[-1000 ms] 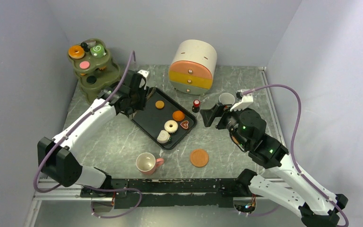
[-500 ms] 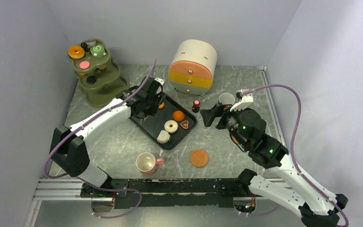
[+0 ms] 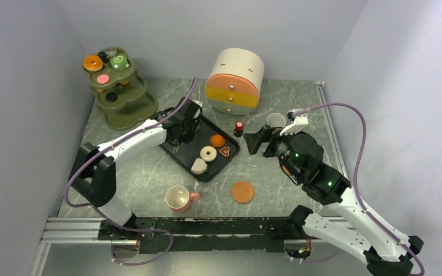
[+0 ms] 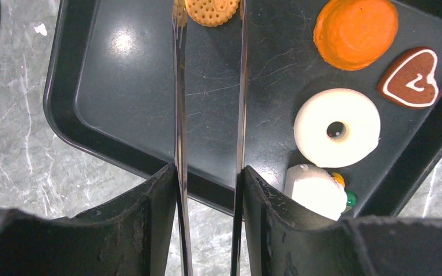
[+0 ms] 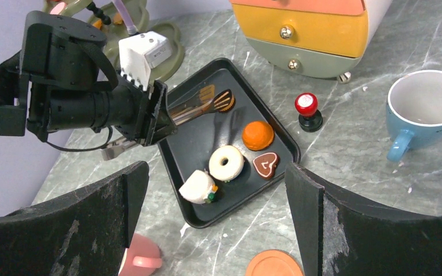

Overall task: Serve the afternoon tea
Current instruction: Pick up the desert from the tray.

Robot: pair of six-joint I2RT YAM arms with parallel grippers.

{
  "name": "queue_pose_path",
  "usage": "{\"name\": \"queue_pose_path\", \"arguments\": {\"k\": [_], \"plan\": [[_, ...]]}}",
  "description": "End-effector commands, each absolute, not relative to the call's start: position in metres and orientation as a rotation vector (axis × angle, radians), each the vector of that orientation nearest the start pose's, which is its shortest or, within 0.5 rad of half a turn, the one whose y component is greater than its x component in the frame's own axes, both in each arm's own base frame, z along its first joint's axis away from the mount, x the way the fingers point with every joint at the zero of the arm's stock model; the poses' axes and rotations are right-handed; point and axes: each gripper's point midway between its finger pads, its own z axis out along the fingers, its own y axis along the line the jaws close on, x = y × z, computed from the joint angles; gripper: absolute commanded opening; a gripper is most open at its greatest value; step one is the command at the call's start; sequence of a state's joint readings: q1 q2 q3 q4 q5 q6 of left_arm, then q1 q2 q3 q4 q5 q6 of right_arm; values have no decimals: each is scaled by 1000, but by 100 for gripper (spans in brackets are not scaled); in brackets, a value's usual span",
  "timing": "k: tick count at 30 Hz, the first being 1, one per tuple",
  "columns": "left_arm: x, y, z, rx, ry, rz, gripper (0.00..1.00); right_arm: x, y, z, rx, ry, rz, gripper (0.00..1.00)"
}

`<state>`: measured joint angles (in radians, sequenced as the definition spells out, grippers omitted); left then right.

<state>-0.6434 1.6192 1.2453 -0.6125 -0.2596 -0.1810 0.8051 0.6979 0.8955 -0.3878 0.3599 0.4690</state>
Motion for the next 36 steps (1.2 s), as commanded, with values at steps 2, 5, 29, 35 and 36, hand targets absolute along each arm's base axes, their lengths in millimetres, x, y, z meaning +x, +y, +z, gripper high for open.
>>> {"name": "queue_pose_path", "arguments": {"k": [2,5,29,35,36], "plan": [[338,-203,114,450,2427,15,49,228,166,309,-20,1773,591,92],[339,-203,111,451,2429,23,50,227,165,309,-18,1771,591,92],[348,-211,101,476,2436,27,51,230,166,314,-29,1765,579,92],[349,-211,102,479,2440,32,48,231,169,311,-36,1769,581,93],[349,-210,102,475,2441,37,47,231,168,311,-37,1770,578,93]]}}
